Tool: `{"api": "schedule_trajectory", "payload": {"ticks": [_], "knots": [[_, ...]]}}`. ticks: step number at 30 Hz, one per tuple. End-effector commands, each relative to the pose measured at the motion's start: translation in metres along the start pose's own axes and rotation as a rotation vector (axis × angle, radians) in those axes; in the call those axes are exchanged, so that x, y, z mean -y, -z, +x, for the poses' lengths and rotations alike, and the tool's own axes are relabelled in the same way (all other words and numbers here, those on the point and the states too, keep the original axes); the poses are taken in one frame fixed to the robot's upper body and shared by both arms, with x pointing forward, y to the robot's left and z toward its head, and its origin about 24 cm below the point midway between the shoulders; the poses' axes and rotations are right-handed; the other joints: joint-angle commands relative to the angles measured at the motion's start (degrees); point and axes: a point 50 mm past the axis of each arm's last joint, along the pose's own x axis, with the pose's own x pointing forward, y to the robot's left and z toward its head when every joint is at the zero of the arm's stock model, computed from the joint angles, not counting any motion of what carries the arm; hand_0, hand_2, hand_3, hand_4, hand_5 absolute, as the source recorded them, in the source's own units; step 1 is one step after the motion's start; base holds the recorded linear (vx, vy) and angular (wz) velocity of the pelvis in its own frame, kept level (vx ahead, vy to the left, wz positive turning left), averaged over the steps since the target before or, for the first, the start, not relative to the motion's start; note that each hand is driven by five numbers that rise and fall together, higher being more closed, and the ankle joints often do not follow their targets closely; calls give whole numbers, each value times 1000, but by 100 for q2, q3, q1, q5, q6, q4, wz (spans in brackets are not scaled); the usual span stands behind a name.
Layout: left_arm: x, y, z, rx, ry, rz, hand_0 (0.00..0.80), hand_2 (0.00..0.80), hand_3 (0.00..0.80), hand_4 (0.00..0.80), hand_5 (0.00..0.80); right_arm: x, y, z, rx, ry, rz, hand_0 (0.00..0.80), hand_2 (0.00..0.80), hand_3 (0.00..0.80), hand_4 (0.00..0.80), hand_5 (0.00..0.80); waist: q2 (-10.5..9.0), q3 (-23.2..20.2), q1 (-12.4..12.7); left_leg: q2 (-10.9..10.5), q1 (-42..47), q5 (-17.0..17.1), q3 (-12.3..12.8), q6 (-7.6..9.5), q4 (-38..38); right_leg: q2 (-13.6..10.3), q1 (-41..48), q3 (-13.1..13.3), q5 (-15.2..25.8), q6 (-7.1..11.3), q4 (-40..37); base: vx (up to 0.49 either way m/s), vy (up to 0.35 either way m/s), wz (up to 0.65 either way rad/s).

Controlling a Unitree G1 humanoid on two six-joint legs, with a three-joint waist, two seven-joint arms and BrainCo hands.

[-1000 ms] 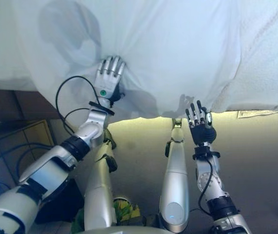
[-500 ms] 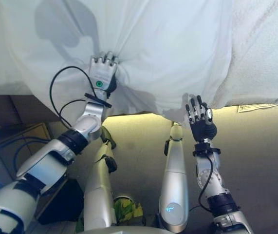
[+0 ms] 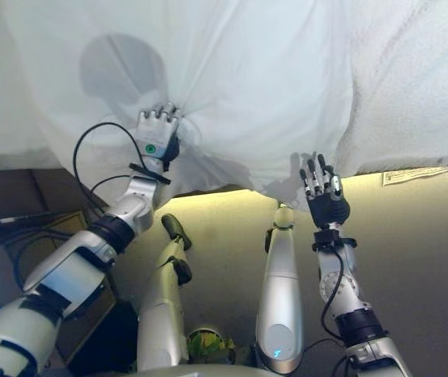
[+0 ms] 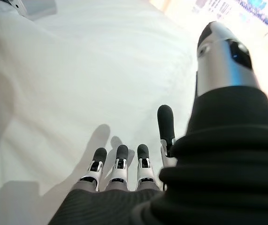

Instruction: Make the bed neatly

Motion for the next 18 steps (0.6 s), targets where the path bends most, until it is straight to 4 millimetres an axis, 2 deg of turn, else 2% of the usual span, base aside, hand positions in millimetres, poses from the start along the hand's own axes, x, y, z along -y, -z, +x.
{"api": "schedule_trajectory", "payload": {"ticks": [1,4,5,8,13,18], "knots": [[12,74,-23,-240,78,69,800,800,800,800,800,4,-15,-10,26,-34,-34,0,0,0,0,0,-21,121,-82,-2,-347,278,-105,88,236,110,215,-233,62,-83,-72,37,-3,-3],[4,84,-17,-255,59,47,800,800,800,800,800,9,-17,-14,24,-26,-32,0,0,0,0,0,-31,121,-84,1,-132,234,-97,84,247,82,448,-305,17,-90,-52,34,0,-1],[1,87,-14,-253,55,40,800,800,800,800,800,11,-19,-16,25,-24,-30,0,0,0,0,0,-36,121,-95,-7,-96,371,-60,133,219,72,501,-339,158,-135,-97,0,0,0],[0,89,-14,-245,68,29,800,800,800,800,800,15,-21,-19,19,-13,-33,0,0,0,0,0,-42,121,-129,0,231,340,-41,125,182,52,810,-374,125,-145,-116,60,20,0],[6,88,-22,-238,96,19,800,800,800,800,800,22,-23,-26,8,11,-39,0,0,0,0,0,-22,56,-164,14,708,282,10,129,100,31,1227,-387,50,-145,-139,93,38,-1],[12,95,-31,-247,144,-10,800,800,800,800,800,35,-22,-37,-22,55,-51,0,0,0,0,0,0,-199,-152,37,1058,166,22,136,81,-13,1506,-407,-87,-154,-71,99,14,0]]}}
